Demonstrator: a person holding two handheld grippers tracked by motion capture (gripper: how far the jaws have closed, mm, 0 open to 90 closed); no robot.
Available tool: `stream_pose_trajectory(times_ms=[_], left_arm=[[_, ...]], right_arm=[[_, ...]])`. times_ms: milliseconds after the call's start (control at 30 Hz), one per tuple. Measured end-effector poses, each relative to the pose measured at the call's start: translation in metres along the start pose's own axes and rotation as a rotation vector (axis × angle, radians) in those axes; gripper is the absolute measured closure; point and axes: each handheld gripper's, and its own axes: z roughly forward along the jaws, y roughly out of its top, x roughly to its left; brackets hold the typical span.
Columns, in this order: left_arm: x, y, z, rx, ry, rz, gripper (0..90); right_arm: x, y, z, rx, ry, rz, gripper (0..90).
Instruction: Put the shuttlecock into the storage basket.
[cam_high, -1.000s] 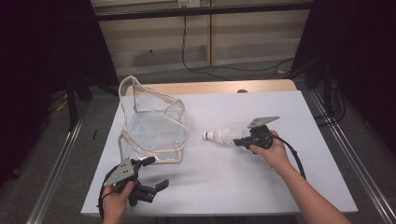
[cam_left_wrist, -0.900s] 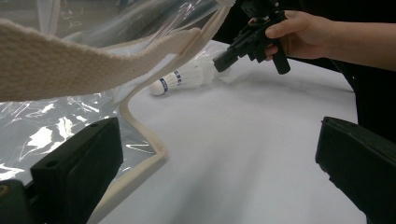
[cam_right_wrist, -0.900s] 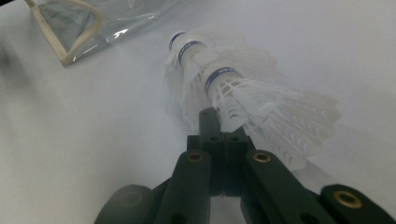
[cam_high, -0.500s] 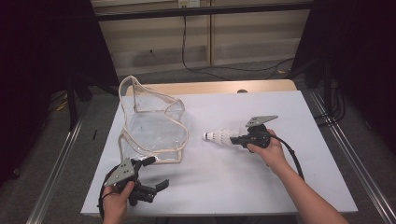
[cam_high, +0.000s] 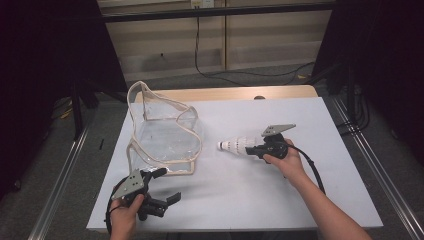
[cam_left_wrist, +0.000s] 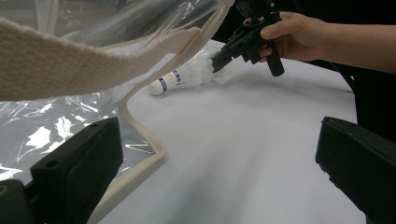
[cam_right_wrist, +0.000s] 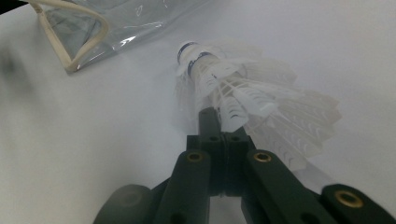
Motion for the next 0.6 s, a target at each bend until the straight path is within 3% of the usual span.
stream_pose_trajectory(times_ms=[300, 500, 600], left_arm=[[0.000, 0.000, 0.000, 0.001, 0.001, 0.000, 0.9], [0.000, 0.000, 0.000, 0.001, 0.000, 0.003, 0.9], [0.000, 0.000, 0.000, 0.003, 0.001, 0.002, 0.9]], right_arm=[[-0.003, 0.000, -0.005, -0.016, -0.003, 0.031, 79.1], [-0.003, 0.001, -0.010, -0.033, -0.015, 0.060, 63.5], [-0.003, 0.001, -0.012, -0.032, -0.003, 0.064, 60.7]])
